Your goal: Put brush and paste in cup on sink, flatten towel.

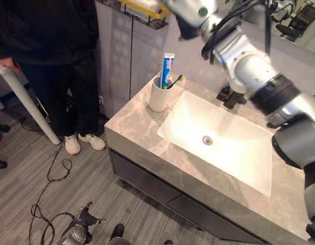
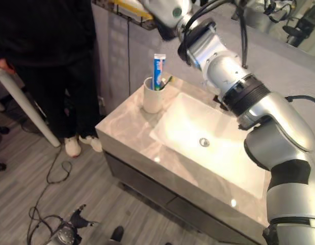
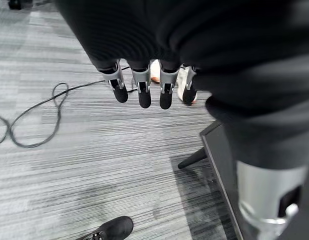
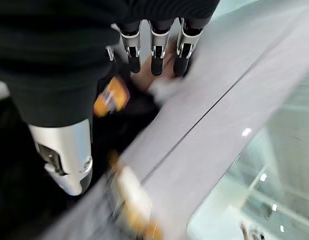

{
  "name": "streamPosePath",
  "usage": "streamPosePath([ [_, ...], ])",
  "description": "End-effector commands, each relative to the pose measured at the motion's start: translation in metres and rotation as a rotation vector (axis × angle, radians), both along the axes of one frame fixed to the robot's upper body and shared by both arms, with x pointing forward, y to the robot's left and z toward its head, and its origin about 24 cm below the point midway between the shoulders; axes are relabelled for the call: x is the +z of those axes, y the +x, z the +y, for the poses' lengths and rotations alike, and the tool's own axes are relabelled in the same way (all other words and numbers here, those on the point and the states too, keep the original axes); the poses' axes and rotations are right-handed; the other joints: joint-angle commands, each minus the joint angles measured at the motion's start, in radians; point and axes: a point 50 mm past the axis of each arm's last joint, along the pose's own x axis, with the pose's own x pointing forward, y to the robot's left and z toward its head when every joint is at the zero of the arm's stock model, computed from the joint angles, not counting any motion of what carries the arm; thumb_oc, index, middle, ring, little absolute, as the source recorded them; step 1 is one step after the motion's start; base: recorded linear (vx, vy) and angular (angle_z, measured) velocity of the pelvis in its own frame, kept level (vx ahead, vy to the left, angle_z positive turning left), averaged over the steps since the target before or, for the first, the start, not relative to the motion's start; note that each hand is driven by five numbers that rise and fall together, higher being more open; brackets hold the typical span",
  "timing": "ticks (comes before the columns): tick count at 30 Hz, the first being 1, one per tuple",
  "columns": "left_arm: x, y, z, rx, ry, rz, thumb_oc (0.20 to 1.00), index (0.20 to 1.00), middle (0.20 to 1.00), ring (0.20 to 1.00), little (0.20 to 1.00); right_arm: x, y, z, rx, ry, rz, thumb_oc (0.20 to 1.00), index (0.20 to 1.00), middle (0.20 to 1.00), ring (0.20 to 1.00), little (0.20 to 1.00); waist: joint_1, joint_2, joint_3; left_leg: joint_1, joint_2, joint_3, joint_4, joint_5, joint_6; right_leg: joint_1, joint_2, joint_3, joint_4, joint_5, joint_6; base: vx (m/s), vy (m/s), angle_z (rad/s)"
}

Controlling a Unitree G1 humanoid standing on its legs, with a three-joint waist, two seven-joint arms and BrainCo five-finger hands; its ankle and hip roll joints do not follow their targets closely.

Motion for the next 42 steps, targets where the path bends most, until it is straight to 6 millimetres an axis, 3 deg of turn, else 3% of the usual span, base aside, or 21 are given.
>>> streamPosePath([
  [1,0.001,0.004,0.009,0.005,0.063,0.011,1.000,1.000,1.000,1.000,1.000,0.028,-0.004,-0.038,-0.024,0.191,-0.081,1.000,1.000,1.000,1.000,1.000,-0.007,-0.010,0.001,-0.079,0.015,-0.034,0.010,0.010,-0.001,0.128,-0.040,-0.001,0.001,-0.003,0.075,-0.03,0.036,-0.19],
  [3,-0.004,-0.002,0.004,0.038,0.042,0.018,1.000,1.000,1.000,1.000,1.000,0.041,-0.028,-0.075,0.061,0.336,-0.176,1.000,1.000,1.000,1.000,1.000,-0.029,0.019,-0.004,-0.071,0.019,-0.015,0.010,0.009,-0.001,0.124,-0.045,0.012,0.001,-0.005,0.077,-0.05,0.065,-0.09],
  [5,-0.005,-0.005,0.005,0.049,0.042,0.024,1.000,1.000,1.000,1.000,1.000,0.041,-0.039,-0.095,0.060,0.375,-0.217,1.000,1.000,1.000,1.000,1.000,-0.031,0.021,-0.007,-0.068,0.020,-0.010,0.010,0.008,0.000,0.122,-0.046,0.017,0.001,-0.005,0.078,-0.05,0.052,-0.17],
  [6,-0.009,-0.012,0.000,0.074,0.023,0.038,1.000,1.000,1.000,1.000,1.000,0.036,-0.053,-0.125,0.064,0.444,-0.263,1.000,1.000,1.000,1.000,1.000,-0.048,0.038,-0.008,-0.063,0.022,0.001,0.010,0.008,0.001,0.119,-0.047,0.024,0.001,-0.004,0.080,-0.05,0.063,-0.34],
  [7,-0.011,-0.016,0.000,0.080,0.023,0.049,1.000,1.000,1.000,1.000,1.000,0.029,-0.063,-0.144,0.055,0.482,-0.289,1.000,1.000,1.000,1.000,1.000,-0.056,0.042,-0.009,-0.061,0.023,0.006,0.010,0.006,0.002,0.117,-0.047,0.028,0.001,-0.003,0.081,-0.06,0.067,-0.27],
  [8,-0.015,-0.021,-0.008,0.116,-0.005,0.055,1.000,1.000,1.000,1.000,1.000,0.019,-0.075,-0.169,0.084,0.568,-0.313,1.000,1.000,1.000,1.000,1.000,-0.087,0.073,-0.008,-0.058,0.024,0.017,0.010,0.006,0.005,0.111,-0.050,0.038,0.001,-0.002,0.082,-0.04,0.036,-0.14],
  [9,-0.016,-0.024,-0.006,0.121,0.003,0.062,1.000,1.000,1.000,1.000,1.000,0.004,-0.085,-0.192,0.083,0.648,-0.323,1.000,1.000,1.000,1.000,1.000,-0.092,0.067,-0.012,-0.056,0.025,0.017,0.010,0.005,0.006,0.110,-0.049,0.041,0.001,-0.001,0.083,-0.03,0.031,-0.12],
  [12,-0.022,-0.039,-0.008,0.204,-0.015,0.097,1.000,1.000,1.000,1.000,1.000,-0.048,-0.101,-0.242,0.080,0.913,-0.327,1.000,1.000,1.000,1.000,1.000,-0.127,0.093,-0.011,-0.049,0.025,0.029,0.010,0.004,0.010,0.103,-0.053,0.049,0.001,-0.002,0.083,-0.01,0.023,-0.19],
  [14,-0.024,-0.047,-0.006,0.231,-0.011,0.115,1.000,1.000,1.000,1.000,1.000,-0.091,-0.117,-0.276,-0.092,1.000,-0.305,1.000,1.000,1.000,1.000,1.000,-0.137,0.092,-0.012,-0.047,0.025,0.033,0.010,0.002,0.011,0.102,-0.053,0.052,0.001,-0.001,0.084,0.01,0.019,-0.04],
  [17,-0.024,-0.053,-0.004,0.260,-0.004,0.112,1.000,1.000,1.000,1.000,1.000,-0.150,-0.144,-0.317,-0.237,1.215,-0.270,1.000,1.000,1.000,1.000,1.000,-0.145,0.097,-0.013,-0.044,0.025,0.042,0.010,0.002,0.013,0.098,-0.056,0.058,0.001,0.000,0.086,-0.01,0.010,-0.15],
  [21,-0.020,-0.056,0.004,0.313,-0.005,0.081,1.000,1.000,1.000,1.000,1.000,-0.228,-0.179,-0.349,-0.526,1.388,-0.087,1.000,1.000,1.000,1.000,1.000,-0.164,0.107,-0.003,-0.044,0.025,0.043,0.010,0.006,0.013,0.093,-0.057,0.064,0.001,0.001,0.084,-0.02,-0.001,-0.07],
  [23,-0.017,-0.055,0.007,0.316,-0.011,0.055,1.000,1.000,1.000,1.000,1.000,-0.267,-0.196,-0.358,-0.618,1.520,-0.016,1.000,1.000,1.000,1.000,1.000,-0.172,0.113,0.002,-0.044,0.025,0.045,0.010,0.007,0.013,0.091,-0.057,0.064,0.001,0.004,0.084,-0.03,-0.001,0.00],
  [26,-0.010,-0.057,0.019,0.350,-0.018,0.011,1.000,1.000,1.000,1.000,1.000,-0.345,-0.223,-0.363,-0.811,1.784,0.157,1.000,1.000,1.000,1.000,1.000,-0.175,0.120,0.010,-0.043,0.025,0.046,0.010,0.011,0.016,0.093,-0.058,0.063,0.001,0.006,0.084,-0.02,-0.005,-0.01],
  [29,0.001,-0.048,0.025,0.337,-0.069,-0.059,1.000,1.000,1.000,1.000,1.000,-0.401,-0.239,-0.355,-1.004,1.932,0.378,1.000,1.000,1.000,1.000,1.000,-0.166,0.132,0.023,-0.044,0.024,0.046,0.010,0.016,0.017,0.092,-0.059,0.061,0.001,0.006,0.084,-0.04,-0.012,-0.04],
  [30,0.007,-0.045,0.027,0.316,-0.104,-0.084,1.000,1.000,1.000,1.000,1.000,-0.423,-0.244,-0.348,-1.080,1.973,0.529,1.000,1.000,1.000,1.000,1.000,-0.163,0.135,0.031,-0.042,0.025,0.045,0.010,0.016,0.016,0.094,-0.058,0.060,0.001,0.003,0.083,-0.03,-0.024,0.00],
  [32,0.011,-0.042,0.024,0.299,-0.151,-0.109,1.000,1.000,1.000,1.000,1.000,-0.431,-0.245,-0.346,-1.094,2.024,0.571,1.000,1.000,1.000,1.000,1.000,-0.160,0.138,0.034,-0.043,0.024,0.043,0.010,0.019,0.016,0.093,-0.059,0.057,0.001,0.003,0.082,0.00,0.000,0.00],
  [33,0.029,-0.024,0.016,0.246,-0.263,-0.225,1.000,1.000,1.000,1.000,1.000,-0.457,-0.249,-0.328,-1.135,2.125,0.713,1.000,1.000,1.000,1.000,1.000,-0.143,0.145,0.046,-0.047,0.022,0.040,0.010,0.023,0.017,0.091,-0.060,0.053,0.001,0.001,0.080,0.00,0.000,0.00],
  [35,0.037,-0.024,0.016,0.234,-0.304,-0.246,1.000,1.000,1.000,1.000,1.000,-0.469,-0.254,-0.320,-1.155,2.182,0.771,1.000,1.000,1.000,1.000,1.000,-0.137,0.148,0.053,-0.046,0.021,0.038,0.010,0.023,0.018,0.092,-0.060,0.051,0.001,-0.001,0.080,0.00,-0.002,0.02],
  [36,0.056,-0.022,0.017,0.226,-0.389,-0.330,1.000,1.000,1.000,1.000,1.000,-0.489,-0.269,-0.302,-1.246,2.221,0.900,1.000,1.000,1.000,1.000,1.000,-0.123,0.155,0.059,-0.044,0.018,0.035,0.010,0.023,0.020,0.094,-0.063,0.046,0.001,-0.003,0.079,0.00,-0.005,0.06],
  [40,0.090,-0.017,0.021,0.218,-0.526,-0.461,1.000,1.000,1.000,1.000,1.000,-0.515,-0.274,-0.266,-1.331,2.090,1.248,1.000,1.000,1.000,1.000,1.000,-0.092,0.169,0.070,-0.050,0.010,0.023,0.010,0.030,0.021,0.099,-0.066,0.028,0.001,-0.010,0.078,0.01,-0.005,0.09],
  [42,0.101,-0.016,0.024,0.204,-0.538,-0.490,1.000,1.000,1.000,1.000,1.000,-0.518,-0.271,-0.260,-1.316,2.076,1.288,1.000,1.000,1.000,1.000,1.000,-0.091,0.169,0.071,-0.051,0.009,0.019,0.010,0.031,0.021,0.102,-0.066,0.023,0.001,-0.011,0.078,0.00,-0.011,0.28],
])
